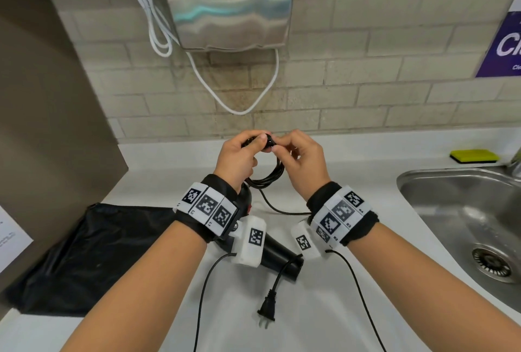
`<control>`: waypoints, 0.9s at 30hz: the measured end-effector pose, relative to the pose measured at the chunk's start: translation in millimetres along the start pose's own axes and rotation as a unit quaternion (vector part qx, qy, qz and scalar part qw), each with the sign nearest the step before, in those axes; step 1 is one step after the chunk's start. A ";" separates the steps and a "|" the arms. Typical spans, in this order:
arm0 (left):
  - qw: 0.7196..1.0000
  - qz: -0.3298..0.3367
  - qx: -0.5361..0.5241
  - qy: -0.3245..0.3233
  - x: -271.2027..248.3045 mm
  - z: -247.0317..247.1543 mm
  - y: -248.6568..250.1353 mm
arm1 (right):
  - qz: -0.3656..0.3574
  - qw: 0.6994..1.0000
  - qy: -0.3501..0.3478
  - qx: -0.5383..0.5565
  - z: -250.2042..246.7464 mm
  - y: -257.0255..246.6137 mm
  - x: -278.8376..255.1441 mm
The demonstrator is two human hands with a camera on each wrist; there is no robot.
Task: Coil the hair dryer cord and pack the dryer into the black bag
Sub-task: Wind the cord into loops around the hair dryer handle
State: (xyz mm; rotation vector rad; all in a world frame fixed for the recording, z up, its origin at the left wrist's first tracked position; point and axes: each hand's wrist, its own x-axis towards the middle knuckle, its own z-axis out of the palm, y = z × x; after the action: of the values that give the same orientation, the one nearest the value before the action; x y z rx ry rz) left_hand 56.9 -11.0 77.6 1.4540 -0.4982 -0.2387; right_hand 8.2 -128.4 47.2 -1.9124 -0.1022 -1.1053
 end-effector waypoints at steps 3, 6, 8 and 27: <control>1.000 -0.016 -0.006 -0.017 -0.2 -2.2 1.7 | 0.022 0.999 -0.015 0.027 0.9 2.2 1.2; 1.000 -0.015 0.008 -0.026 -1.7 -2.5 3.0 | 0.017 0.999 -0.042 0.009 0.2 6.5 1.5; 0.999 -0.013 0.019 -0.032 -3.0 -3.0 3.8 | 0.033 0.998 -0.055 -0.007 -0.1 8.4 -0.4; 0.995 0.015 0.088 -0.044 -3.5 -4.7 1.9 | 0.056 0.972 -0.164 -0.158 -36.6 16.8 28.6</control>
State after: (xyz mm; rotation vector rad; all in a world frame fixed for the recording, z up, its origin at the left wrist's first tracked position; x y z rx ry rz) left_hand 55.7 -5.1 78.7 1.6111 -0.6237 -0.2405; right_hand 9.2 -174.7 64.3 -2.3452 0.0006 -0.7559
